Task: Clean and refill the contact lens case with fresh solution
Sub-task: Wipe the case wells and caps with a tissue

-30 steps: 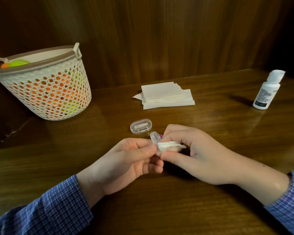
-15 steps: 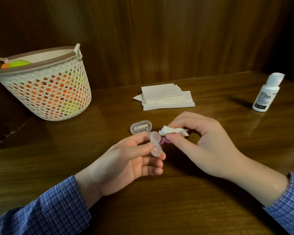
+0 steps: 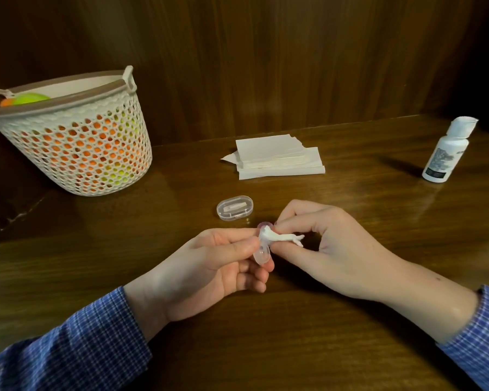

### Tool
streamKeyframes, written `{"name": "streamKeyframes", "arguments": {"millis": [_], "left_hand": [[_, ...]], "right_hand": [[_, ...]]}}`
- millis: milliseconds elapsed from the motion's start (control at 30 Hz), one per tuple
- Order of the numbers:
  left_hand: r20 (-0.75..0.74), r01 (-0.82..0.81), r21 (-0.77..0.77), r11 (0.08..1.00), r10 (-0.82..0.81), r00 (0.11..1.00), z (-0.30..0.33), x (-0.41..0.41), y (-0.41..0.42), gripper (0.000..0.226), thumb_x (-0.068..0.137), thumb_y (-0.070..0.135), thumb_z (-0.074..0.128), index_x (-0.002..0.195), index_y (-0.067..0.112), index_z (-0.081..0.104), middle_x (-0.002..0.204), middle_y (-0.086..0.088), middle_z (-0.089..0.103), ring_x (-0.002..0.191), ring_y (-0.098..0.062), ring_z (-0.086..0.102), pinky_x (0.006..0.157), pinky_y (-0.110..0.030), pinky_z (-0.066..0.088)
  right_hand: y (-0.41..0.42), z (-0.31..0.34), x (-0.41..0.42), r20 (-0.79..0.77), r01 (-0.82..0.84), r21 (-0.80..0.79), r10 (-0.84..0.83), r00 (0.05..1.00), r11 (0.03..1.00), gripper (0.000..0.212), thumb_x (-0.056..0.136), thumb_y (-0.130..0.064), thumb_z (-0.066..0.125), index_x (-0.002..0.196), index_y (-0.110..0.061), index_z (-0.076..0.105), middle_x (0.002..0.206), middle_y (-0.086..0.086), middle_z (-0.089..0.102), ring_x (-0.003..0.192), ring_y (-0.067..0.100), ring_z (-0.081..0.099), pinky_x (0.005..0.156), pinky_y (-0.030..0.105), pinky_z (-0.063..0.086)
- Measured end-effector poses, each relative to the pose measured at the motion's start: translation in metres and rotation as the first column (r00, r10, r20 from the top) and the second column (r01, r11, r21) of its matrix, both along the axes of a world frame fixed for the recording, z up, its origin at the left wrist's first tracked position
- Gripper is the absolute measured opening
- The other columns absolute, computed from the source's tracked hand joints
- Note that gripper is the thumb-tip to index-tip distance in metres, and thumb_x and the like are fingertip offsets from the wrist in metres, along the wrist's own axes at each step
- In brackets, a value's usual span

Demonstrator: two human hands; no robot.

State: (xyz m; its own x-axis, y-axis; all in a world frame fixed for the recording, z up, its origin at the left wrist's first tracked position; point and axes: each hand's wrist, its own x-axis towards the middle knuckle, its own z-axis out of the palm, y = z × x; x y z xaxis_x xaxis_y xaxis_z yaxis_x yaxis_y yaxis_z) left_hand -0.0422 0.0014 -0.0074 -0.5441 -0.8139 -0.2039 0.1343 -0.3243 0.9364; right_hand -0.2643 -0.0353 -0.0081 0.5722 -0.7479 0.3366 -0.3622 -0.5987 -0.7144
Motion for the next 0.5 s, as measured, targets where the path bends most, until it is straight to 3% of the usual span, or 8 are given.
{"name": "streamKeyframes", "arguments": {"millis": [100, 233, 300, 367, 433, 500], "left_hand": [[-0.022, 0.046, 0.021, 0.999, -0.046, 0.999, 0.001, -0.001, -0.001, 0.033, 0.104, 0.022, 0.054, 0.124, -0.002, 0.066, 0.089, -0.006, 0.063, 0.079, -0.012, 0.060, 0.072, -0.025, 0.054], [-0.077, 0.087, 0.104, 0.991, -0.079, 0.994, 0.003, 0.002, -0.002, 0.028, 0.107, 0.022, 0.051, 0.114, 0.006, 0.072, 0.087, -0.005, 0.059, 0.076, -0.011, 0.055, 0.069, -0.024, 0.050], [-0.076, 0.075, 0.135, 0.988, -0.066, 0.995, 0.005, 0.000, -0.002, 0.029, 0.108, 0.021, 0.049, 0.098, 0.012, 0.075, 0.086, -0.004, 0.057, 0.073, -0.011, 0.053, 0.066, -0.023, 0.048], [-0.042, -0.010, 0.135, 0.991, 0.016, 0.999, 0.008, -0.003, -0.002, 0.023, 0.103, 0.025, 0.056, 0.097, 0.013, 0.075, 0.084, -0.007, 0.058, 0.070, -0.013, 0.056, 0.063, -0.025, 0.050], [0.094, -0.162, -0.006, 0.987, 0.162, 0.982, 0.008, -0.003, 0.002, 0.029, 0.093, 0.033, 0.068, 0.117, 0.016, 0.073, 0.083, -0.011, 0.067, 0.069, -0.018, 0.065, 0.063, -0.029, 0.057], [0.337, -0.170, -0.381, 0.909, 0.307, 0.890, 0.004, -0.001, 0.008, 0.048, 0.083, 0.035, 0.077, 0.129, 0.024, 0.067, 0.089, -0.005, 0.075, 0.077, -0.018, 0.073, 0.071, -0.031, 0.063]], "right_hand": [[0.003, 0.000, 0.001, -0.016, 0.009, -0.010, -0.009, 1.000, 1.000, 0.012, 0.094, -0.028, 0.072, 0.100, -0.031, 0.082, 0.091, -0.015, 0.065, 0.091, 0.010, 0.063, 0.075, 0.022, 0.052], [0.008, 0.001, 0.003, -0.082, -0.018, -0.100, 0.010, 0.997, 0.995, 0.014, 0.097, -0.029, 0.066, 0.097, -0.023, 0.078, 0.089, -0.008, 0.061, 0.084, 0.014, 0.060, 0.073, 0.042, 0.052], [0.008, 0.003, 0.004, -0.114, -0.005, -0.128, -0.010, 0.993, 0.992, 0.014, 0.098, -0.031, 0.064, 0.095, -0.022, 0.074, 0.089, -0.008, 0.060, 0.084, 0.013, 0.059, 0.072, 0.041, 0.052], [0.009, 0.005, 0.004, -0.137, 0.011, -0.145, -0.032, 0.990, 0.989, 0.015, 0.098, -0.034, 0.062, 0.093, -0.024, 0.072, 0.088, -0.010, 0.059, 0.084, 0.011, 0.058, 0.071, 0.039, 0.052], [0.007, 0.006, 0.003, -0.172, 0.036, -0.154, -0.063, 0.983, 0.987, 0.015, 0.097, -0.037, 0.061, 0.092, -0.026, 0.070, 0.087, -0.013, 0.058, 0.082, 0.008, 0.057, 0.070, 0.035, 0.051], [0.005, 0.005, 0.002, -0.216, 0.063, -0.144, -0.094, 0.972, 0.988, 0.016, 0.097, -0.040, 0.060, 0.093, -0.028, 0.070, 0.087, -0.014, 0.058, 0.080, 0.006, 0.056, 0.069, 0.031, 0.050]]}}
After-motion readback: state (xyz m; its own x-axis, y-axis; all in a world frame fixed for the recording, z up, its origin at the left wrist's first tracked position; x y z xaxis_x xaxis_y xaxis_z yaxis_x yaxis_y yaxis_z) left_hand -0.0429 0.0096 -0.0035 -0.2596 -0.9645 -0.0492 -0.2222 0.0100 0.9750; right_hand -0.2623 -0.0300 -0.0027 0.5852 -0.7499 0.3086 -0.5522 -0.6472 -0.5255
